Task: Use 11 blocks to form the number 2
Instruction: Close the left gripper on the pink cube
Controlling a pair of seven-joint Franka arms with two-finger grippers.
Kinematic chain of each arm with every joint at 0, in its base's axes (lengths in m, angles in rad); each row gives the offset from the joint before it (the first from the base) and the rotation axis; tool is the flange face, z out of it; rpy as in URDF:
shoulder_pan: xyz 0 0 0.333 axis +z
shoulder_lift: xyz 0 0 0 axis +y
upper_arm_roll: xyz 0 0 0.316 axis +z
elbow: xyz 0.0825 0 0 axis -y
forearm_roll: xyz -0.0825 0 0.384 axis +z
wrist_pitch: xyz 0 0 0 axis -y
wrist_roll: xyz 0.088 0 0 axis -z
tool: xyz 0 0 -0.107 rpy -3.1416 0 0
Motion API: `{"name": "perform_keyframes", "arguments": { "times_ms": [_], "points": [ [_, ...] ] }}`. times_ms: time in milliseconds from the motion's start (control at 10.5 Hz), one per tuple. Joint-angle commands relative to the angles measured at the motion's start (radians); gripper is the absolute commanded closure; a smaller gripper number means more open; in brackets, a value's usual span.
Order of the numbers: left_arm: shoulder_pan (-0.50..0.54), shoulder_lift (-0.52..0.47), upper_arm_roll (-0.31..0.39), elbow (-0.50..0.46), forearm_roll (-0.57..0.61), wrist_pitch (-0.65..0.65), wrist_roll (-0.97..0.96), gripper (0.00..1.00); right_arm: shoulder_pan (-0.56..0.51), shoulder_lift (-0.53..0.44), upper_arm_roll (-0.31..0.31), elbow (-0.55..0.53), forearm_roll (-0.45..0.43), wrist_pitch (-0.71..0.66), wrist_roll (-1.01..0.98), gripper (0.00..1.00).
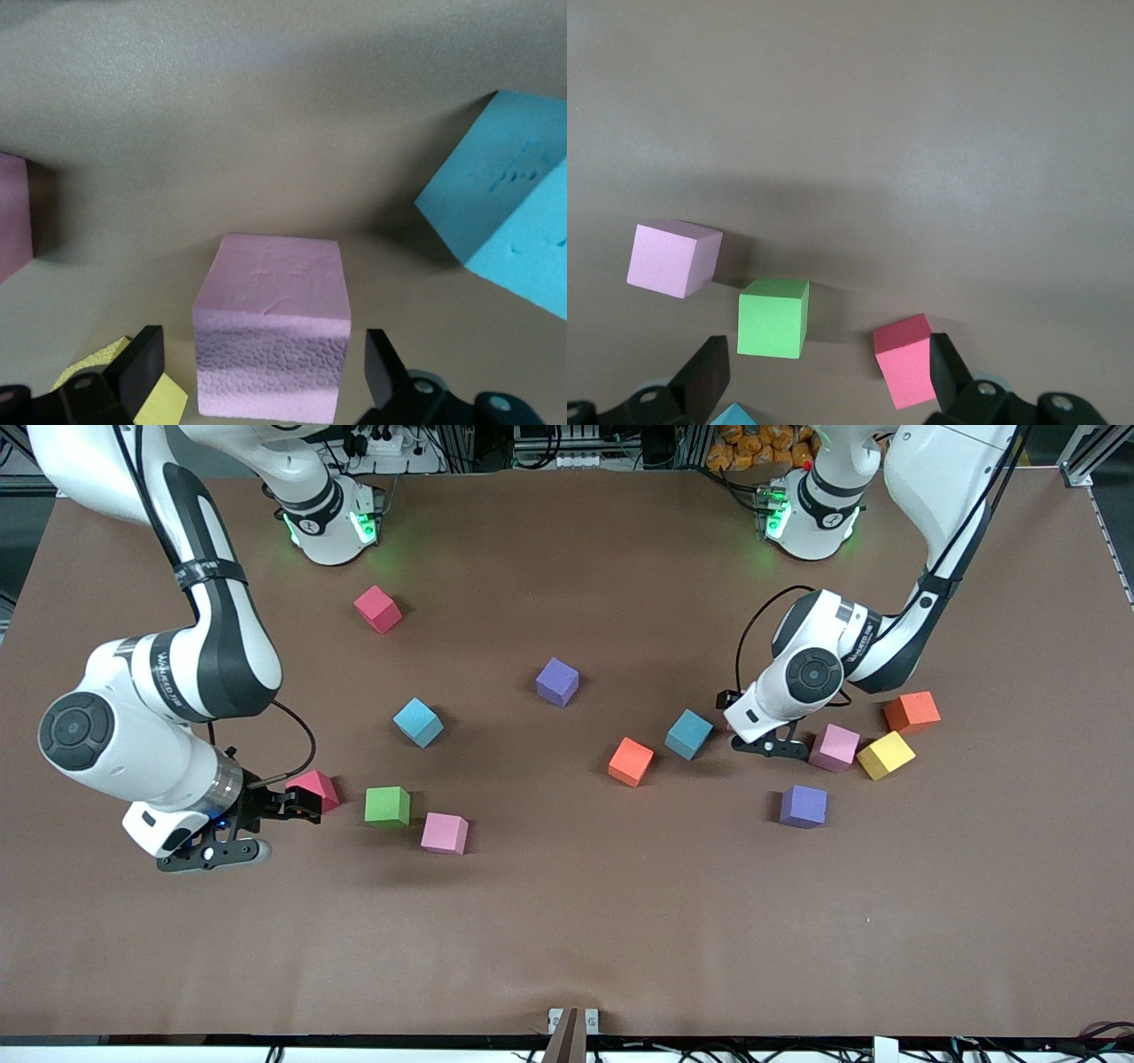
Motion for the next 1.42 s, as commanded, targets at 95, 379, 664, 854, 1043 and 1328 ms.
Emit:
{"name": "perform_keyframes", "arguments": {
  "times_ms": [95, 379, 664, 854, 1043, 1328],
  "points": [
    [0.02, -0.001, -0.007, -0.042, 0.027, 0.052, -0.022, 0.16, 0.005, 0.026, -0.002, 0.012, 0.01, 0.015, 0.011, 0.0],
    [0.028, 0.0, -0.01, -0.039, 0.024, 0.052, -0.019, 0.39, 0.026, 0.029, -0.002, 0.012, 0.011, 0.013, 0.014, 0.0],
    [0.017, -0.006, -0.029, -0.011, 0.021, 0.045, -0.083, 0.73, 0.048, 0.027, -0.002, 0.011, 0.011, 0.001, 0.015, 0.0],
    [0.017, -0.052, -0.094, 0.027, 0.015, -0.024, -0.227, 0.73, 0.049, 0.032, -0.002, 0.009, 0.01, 0.002, 0.014, 0.0],
    [0.031, -0.127, -0.109, 0.056, -0.023, -0.145, -0.266, 0.73, 0.066, 0.032, -0.002, 0.007, 0.01, -0.002, 0.012, 0.0],
    [0.042, -0.193, -0.111, 0.062, -0.169, -0.207, -0.266, 0.73, 0.071, 0.03, -0.004, 0.007, 0.004, -0.048, 0.011, 0.0]
  ]
}}
